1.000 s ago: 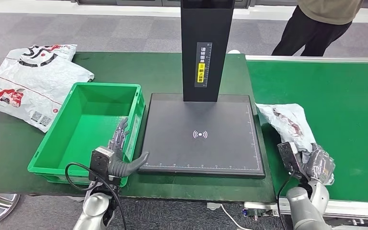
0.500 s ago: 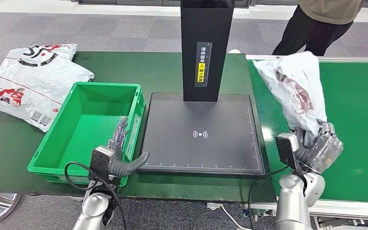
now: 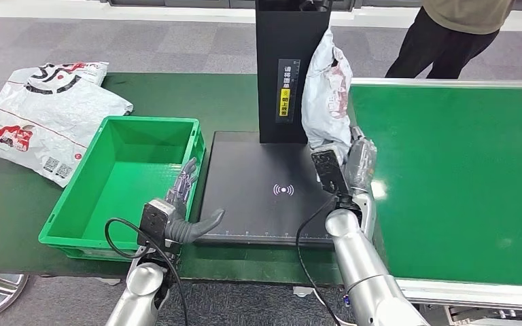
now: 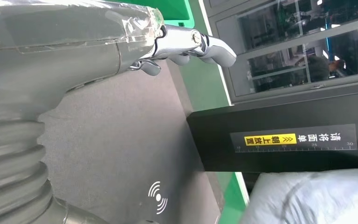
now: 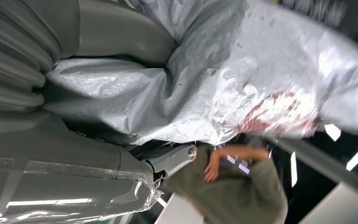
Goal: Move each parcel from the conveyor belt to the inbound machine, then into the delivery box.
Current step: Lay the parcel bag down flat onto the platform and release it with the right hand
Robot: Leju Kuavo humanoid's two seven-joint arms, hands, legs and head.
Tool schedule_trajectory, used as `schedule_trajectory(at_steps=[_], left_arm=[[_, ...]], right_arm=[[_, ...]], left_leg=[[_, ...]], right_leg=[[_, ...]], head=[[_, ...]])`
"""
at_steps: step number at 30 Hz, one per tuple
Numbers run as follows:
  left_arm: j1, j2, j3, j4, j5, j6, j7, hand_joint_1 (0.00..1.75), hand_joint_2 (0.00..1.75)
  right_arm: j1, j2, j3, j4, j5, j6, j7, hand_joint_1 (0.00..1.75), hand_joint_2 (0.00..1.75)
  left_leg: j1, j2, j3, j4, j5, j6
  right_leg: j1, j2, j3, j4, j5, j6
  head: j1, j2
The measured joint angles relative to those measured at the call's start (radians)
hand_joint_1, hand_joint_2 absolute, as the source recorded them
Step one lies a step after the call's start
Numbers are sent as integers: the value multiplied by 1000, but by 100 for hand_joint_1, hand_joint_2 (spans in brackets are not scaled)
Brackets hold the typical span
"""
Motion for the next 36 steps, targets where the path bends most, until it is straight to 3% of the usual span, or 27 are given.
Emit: schedule_trajectory(at_steps=[6, 13, 20, 26, 36], left_arm=[[-1, 4, -3, 4, 4, -4, 0, 0, 175], [-21, 7, -29, 25, 23, -6, 0, 0, 175], [-45, 9, -46, 53, 41, -6, -2, 0, 175], [-61, 12, -52, 72, 44, 3, 5, 0, 175], [-52, 22, -52, 76, 28, 20, 11, 0, 175]], right_arm=[[-19, -1, 74, 47, -29, 23, 17, 175, 175], [-52, 13, 194, 152, -56, 154, 119, 175, 175], [-60, 23, 270, 234, -47, 181, 174, 175, 175], [-65, 12, 333, 220, 43, 318, 329, 175, 175], [-27, -40, 425, 36, 225, 403, 566, 175, 175]], left_leg=[[0, 2, -1, 0, -1, 0], [0, 2, -1, 0, 0, 0], [0, 1, -1, 0, 0, -1], [0, 2, -1, 0, 0, 0], [0, 1, -1, 0, 0, 0]], right_leg=[[0, 2, -2, 0, 0, 0], [0, 3, -2, 0, 0, 0], [0, 2, -2, 0, 0, 0], [0, 2, -2, 0, 0, 0], [0, 2, -2, 0, 0, 0]], head=[[0, 0], [0, 0], [0, 0], [0, 0], [0, 0]])
